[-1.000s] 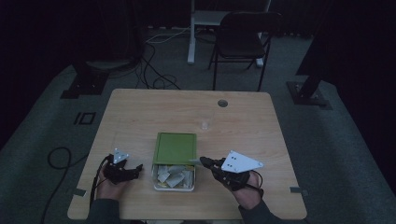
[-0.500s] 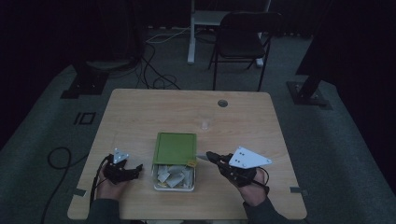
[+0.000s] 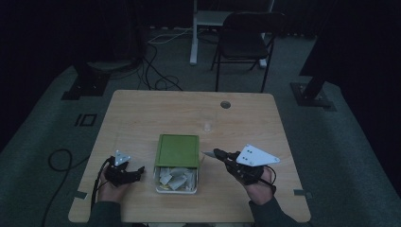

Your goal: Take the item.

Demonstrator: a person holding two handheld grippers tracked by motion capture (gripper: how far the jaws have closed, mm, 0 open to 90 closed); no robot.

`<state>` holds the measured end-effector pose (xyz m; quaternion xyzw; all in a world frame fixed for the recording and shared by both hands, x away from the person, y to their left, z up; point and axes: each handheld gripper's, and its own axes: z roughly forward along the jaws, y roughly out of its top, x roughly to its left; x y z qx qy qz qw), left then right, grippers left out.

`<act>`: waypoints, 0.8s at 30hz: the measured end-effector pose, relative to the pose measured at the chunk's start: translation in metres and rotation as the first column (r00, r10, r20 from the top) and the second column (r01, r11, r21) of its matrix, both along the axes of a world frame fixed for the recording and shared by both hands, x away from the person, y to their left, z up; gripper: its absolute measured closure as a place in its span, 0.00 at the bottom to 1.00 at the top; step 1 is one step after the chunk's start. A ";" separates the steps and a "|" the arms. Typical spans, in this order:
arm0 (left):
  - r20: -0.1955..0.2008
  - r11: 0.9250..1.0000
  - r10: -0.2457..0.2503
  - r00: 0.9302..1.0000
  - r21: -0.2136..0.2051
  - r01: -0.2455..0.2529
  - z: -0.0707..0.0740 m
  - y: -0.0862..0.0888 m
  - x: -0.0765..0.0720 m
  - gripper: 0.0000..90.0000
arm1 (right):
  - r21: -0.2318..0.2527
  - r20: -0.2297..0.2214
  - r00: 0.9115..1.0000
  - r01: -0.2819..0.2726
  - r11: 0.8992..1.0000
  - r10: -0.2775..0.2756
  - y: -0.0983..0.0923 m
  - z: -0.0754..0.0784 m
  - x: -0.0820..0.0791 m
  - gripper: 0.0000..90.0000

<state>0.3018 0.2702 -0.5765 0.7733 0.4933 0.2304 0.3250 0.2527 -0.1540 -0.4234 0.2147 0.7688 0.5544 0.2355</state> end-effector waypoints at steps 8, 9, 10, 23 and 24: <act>0.000 1.000 0.000 1.000 0.000 0.000 0.000 0.000 0.000 0.22 | 0.009 0.003 1.000 0.027 1.000 -0.027 -0.007 0.000 0.006 1.00; 0.000 1.000 0.000 1.000 0.000 0.000 0.000 0.000 0.000 0.22 | 0.010 0.001 0.999 0.032 0.999 -0.032 -0.008 0.000 0.007 1.00; 0.000 1.000 0.000 1.000 0.000 0.000 0.000 0.000 0.000 0.22 | 0.010 0.001 0.999 0.032 0.999 -0.032 -0.008 0.000 0.007 1.00; 0.000 1.000 0.000 1.000 0.000 0.000 0.000 0.000 0.000 0.22 | 0.030 -0.002 0.996 0.092 0.995 -0.092 -0.021 -0.003 0.025 1.00; 0.000 1.000 0.000 1.000 0.000 0.000 0.000 0.000 0.000 0.22 | 0.033 -0.004 0.996 0.094 0.995 -0.094 -0.022 -0.003 0.026 1.00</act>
